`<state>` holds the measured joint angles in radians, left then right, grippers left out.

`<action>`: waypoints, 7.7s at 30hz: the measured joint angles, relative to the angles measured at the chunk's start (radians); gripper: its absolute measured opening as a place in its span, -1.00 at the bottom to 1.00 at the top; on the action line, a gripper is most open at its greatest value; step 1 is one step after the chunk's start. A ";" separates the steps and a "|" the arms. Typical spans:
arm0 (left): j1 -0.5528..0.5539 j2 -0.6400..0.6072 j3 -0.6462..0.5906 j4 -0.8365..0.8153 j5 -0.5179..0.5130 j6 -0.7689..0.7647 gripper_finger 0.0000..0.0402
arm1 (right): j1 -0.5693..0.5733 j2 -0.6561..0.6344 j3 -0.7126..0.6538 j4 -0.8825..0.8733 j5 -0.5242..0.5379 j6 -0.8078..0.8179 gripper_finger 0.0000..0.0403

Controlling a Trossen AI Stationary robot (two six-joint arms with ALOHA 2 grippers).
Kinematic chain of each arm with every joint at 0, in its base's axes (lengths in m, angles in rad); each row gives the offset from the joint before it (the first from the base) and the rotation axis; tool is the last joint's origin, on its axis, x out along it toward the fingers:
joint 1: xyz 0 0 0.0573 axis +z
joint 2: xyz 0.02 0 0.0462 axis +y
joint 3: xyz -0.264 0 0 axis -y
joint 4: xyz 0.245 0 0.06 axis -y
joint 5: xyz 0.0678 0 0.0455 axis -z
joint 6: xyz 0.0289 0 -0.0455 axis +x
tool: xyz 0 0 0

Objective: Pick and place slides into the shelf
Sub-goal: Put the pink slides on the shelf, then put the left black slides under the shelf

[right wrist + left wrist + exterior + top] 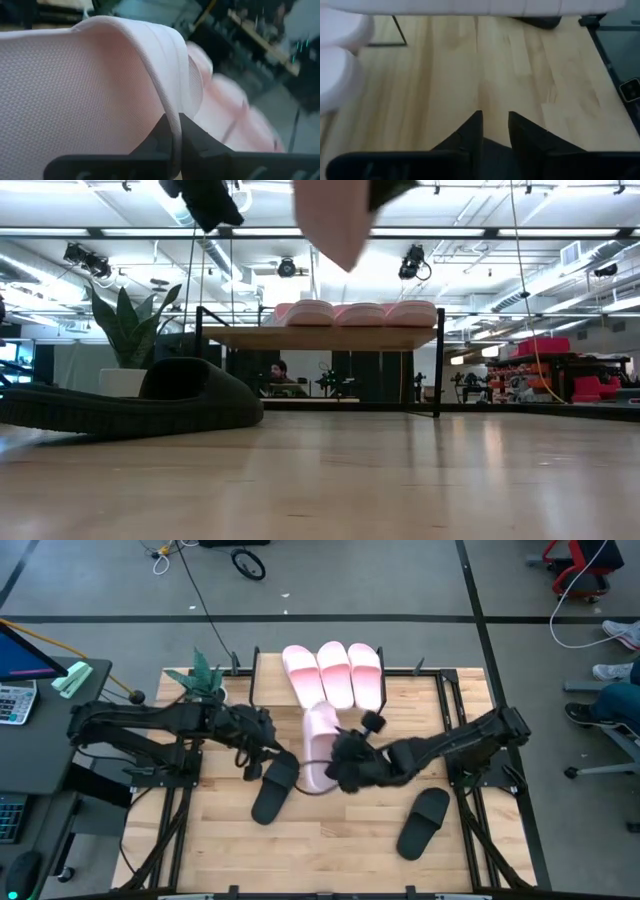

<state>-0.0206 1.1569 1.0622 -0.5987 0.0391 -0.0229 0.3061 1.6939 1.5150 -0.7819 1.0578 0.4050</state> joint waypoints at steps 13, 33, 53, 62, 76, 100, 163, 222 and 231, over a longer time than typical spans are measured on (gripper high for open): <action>0.062 -0.182 0.000 -0.130 -0.126 0.085 -0.80 | -0.304 0.027 0.001 0.740 -0.536 -0.537 -0.95; 0.175 -0.531 0.002 0.018 -0.333 0.229 -0.85 | -0.569 0.473 0.469 0.622 -0.649 -0.927 -0.95; 0.175 -0.523 0.001 -0.035 -0.332 0.218 -0.90 | -0.617 0.656 0.790 0.286 -0.507 -0.940 -0.95; 0.175 -0.522 0.001 -0.036 -0.332 0.217 -0.96 | -0.663 0.654 0.790 0.279 -0.533 -0.946 -0.70; 0.175 -0.504 0.001 -0.065 -0.332 0.101 -0.93 | -0.641 0.653 0.791 0.277 -0.568 -0.942 -0.33; 0.288 -0.238 0.000 -0.075 -0.557 0.087 -0.98 | -0.494 0.464 0.790 -0.165 -0.593 -0.632 -0.36; 0.905 0.311 -0.001 0.422 -0.058 0.187 -1.00 | -0.363 0.265 0.785 -0.409 -0.441 -0.483 -0.63; -0.229 -0.004 -0.329 0.080 -0.323 -0.020 -0.60 | 0.225 0.266 0.149 -0.366 -0.340 0.568 -0.89; -0.266 0.168 -0.330 0.121 -0.347 -0.014 -0.40 | 0.243 0.265 0.149 -0.365 -0.341 0.624 -0.89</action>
<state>-0.2869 1.3244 0.7326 -0.4777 -0.3080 -0.0364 0.5488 1.9591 1.6642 -1.1469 0.7170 1.0286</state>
